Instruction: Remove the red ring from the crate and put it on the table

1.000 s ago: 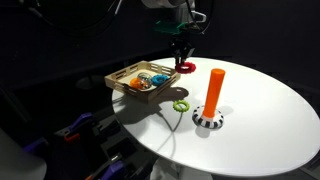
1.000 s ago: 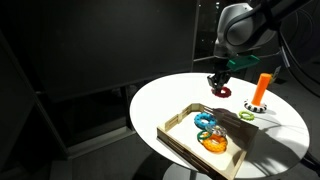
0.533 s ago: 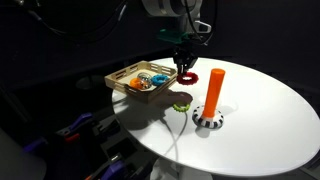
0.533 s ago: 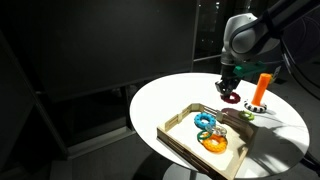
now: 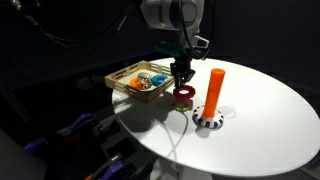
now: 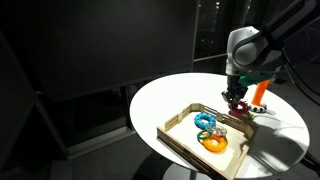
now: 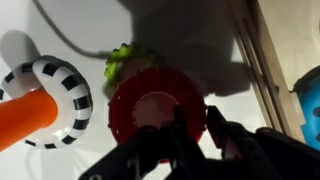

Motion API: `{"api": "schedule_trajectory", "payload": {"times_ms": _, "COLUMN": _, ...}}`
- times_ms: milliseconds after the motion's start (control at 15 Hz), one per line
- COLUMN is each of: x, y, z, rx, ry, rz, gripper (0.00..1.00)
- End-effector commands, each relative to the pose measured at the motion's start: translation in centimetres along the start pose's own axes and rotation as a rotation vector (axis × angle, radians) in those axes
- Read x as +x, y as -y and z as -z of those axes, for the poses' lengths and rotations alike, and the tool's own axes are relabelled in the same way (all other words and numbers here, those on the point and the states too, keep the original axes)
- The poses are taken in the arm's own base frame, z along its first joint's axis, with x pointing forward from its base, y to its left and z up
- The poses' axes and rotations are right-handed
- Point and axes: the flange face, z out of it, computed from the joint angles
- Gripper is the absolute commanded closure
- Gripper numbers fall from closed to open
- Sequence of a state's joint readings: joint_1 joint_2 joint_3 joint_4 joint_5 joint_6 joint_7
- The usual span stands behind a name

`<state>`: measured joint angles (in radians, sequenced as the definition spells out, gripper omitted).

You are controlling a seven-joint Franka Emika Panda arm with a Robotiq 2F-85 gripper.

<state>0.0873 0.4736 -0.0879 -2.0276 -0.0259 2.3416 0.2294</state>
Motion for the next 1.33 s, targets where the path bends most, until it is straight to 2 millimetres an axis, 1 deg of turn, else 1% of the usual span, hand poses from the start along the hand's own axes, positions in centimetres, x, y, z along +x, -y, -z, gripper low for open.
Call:
{"api": "schedule_trajectory", "payload": {"times_ms": 0, "x": -0.3, "y": -1.4, "z": -0.9, "rx": -0.021, "ry": 0.023, "rz": -0.036, "gripper": 0.91}}
{"api": "schedule_trajectory", "payload": {"times_ms": 333, "x": -0.6, "y": -2.1, "z": -1.8, "rx": -0.023, "ry": 0.045, "rz": -0.049, "gripper": 0.9}}
{"api": "schedule_trajectory", "payload": {"times_ms": 400, "x": -0.5, "y": -2.1, "z": -1.7, "rx": -0.022, "ry": 0.044, "rz": -0.049, "gripper": 0.54}}
{"api": "schedule_trajectory", "payload": {"times_ms": 533, "x": -0.6, "y": -2.2, "z": -1.5, "rx": -0.022, "ry": 0.042, "rz": -0.05, "gripper": 0.41}}
{"api": "schedule_trajectory", "payload": {"times_ms": 667, "x": -0.6, "y": -2.2, "z": -1.3, "rx": -0.02, "ry": 0.04, "rz": -0.049, "gripper": 0.24}}
{"api": "schedule_trajectory", "payload": {"times_ms": 867, "x": -0.8, "y": -2.1, "z": -0.3, "rx": -0.014, "ry": 0.034, "rz": -0.038, "gripper": 0.02}}
{"api": "schedule_trajectory", "payload": {"times_ms": 933, "x": -1.0, "y": -2.0, "z": 0.3, "rx": -0.01, "ry": 0.031, "rz": -0.029, "gripper": 0.0}}
{"api": "schedule_trajectory", "payload": {"times_ms": 1133, "x": -1.7, "y": -1.6, "z": 2.4, "rx": -0.007, "ry": 0.042, "rz": 0.002, "gripper": 0.0}}
{"api": "schedule_trajectory", "payload": {"times_ms": 1267, "x": -2.5, "y": -1.4, "z": 4.2, "rx": -0.004, "ry": 0.056, "rz": 0.03, "gripper": 0.0}}
